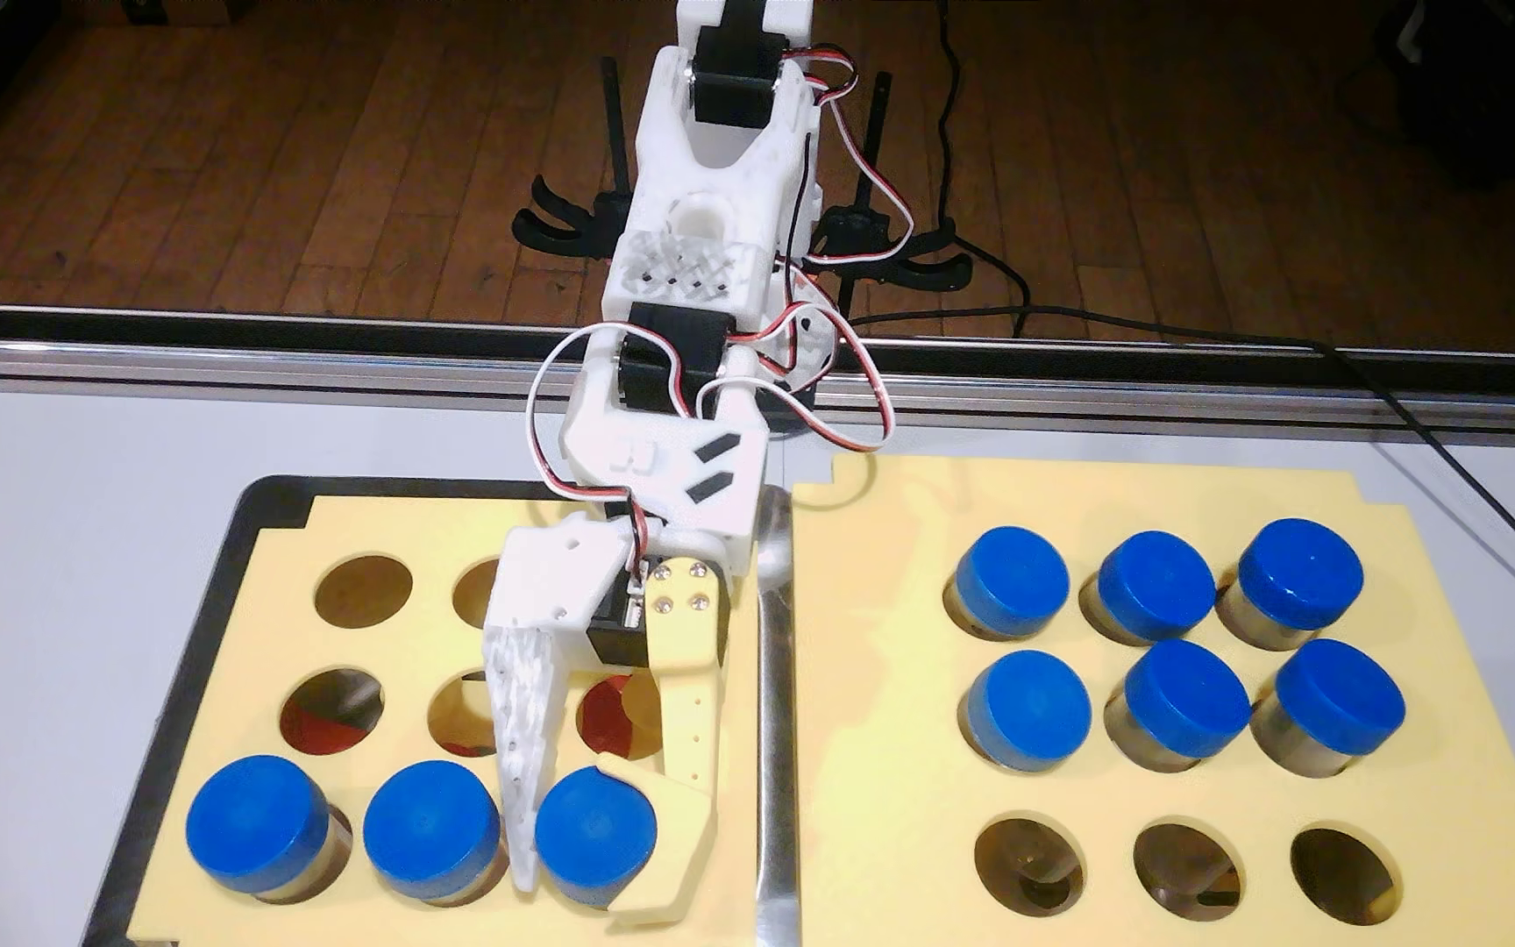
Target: Move the test tubes
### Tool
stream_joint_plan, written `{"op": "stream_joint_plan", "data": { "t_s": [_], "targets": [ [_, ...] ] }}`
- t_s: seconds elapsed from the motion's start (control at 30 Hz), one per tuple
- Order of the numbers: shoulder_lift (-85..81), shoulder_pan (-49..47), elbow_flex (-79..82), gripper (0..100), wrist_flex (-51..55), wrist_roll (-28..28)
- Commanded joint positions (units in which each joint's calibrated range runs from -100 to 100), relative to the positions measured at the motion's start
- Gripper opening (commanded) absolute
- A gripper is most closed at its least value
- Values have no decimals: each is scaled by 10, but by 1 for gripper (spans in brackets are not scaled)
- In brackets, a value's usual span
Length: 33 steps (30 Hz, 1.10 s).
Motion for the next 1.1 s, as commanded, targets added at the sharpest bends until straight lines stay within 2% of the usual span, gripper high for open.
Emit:
{"op": "stream_joint_plan", "data": {
  "t_s": [0.0,0.1,0.2,0.3,0.47,0.5,0.67,0.83,1.07],
  "targets": [
    [-36,2,-51,6,-4,-18],
    [-92,6,-65,6,45,-24],
    [-153,8,-99,6,166,-23],
    [-196,9,-114,6,172,-21],
    [-267,2,-120,6,66,-24],
    [-274,-9,-114,6,7,-25],
    [-260,-91,-110,6,-119,-26],
    [-186,-163,-113,6,-163,-69],
    [-101,-246,-119,6,-162,-74]
  ]
}}
